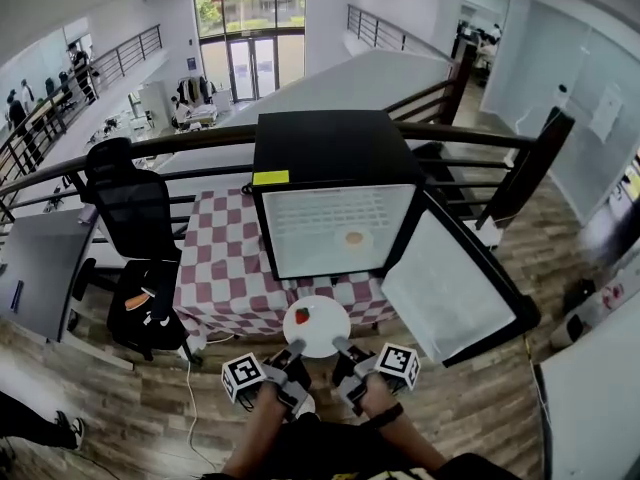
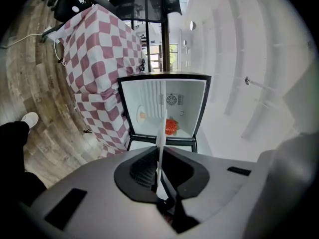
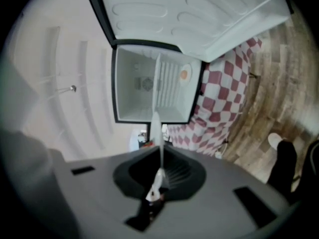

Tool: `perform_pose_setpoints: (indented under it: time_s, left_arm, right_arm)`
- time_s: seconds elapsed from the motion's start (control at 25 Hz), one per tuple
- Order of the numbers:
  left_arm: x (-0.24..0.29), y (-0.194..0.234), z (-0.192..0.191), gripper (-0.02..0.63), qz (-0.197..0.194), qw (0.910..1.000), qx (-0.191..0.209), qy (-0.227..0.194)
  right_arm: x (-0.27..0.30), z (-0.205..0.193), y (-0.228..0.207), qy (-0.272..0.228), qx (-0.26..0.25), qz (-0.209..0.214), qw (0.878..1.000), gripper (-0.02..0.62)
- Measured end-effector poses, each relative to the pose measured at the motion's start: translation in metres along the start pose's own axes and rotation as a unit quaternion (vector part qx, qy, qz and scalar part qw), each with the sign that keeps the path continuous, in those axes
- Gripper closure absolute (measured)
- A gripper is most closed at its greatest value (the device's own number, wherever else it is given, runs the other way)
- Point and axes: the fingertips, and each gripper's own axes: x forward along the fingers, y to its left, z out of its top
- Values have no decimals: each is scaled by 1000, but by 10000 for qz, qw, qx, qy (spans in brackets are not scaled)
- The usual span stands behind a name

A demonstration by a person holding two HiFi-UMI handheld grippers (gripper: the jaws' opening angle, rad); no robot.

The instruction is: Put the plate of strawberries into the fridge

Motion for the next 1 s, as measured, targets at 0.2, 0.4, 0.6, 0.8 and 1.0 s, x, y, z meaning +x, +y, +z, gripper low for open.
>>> perform_pose_setpoints:
  time_s: [0.2, 0.4, 0.6, 0.8, 1.0]
  left_arm:
    - [14, 1, 45, 566, 95, 9997, 213, 107]
    - [32, 6, 53, 566, 108, 9992, 116, 363]
    - [49, 16, 62, 566, 171, 9988, 164, 427]
    - [70, 15, 80, 566, 135, 9979, 484, 405]
    - [96, 13, 87, 566, 135, 9972, 608, 418]
  right_arm:
    - [41, 5, 5, -155, 35, -19, 9999, 566]
    - [50, 17, -1, -385, 188, -70, 9991, 566]
    - [61, 32, -9, -453, 251, -117, 9986, 566]
    - [84, 49, -10, -351, 273, -42, 9990, 566]
    - [97, 74, -9, -369, 257, -43, 9990, 566]
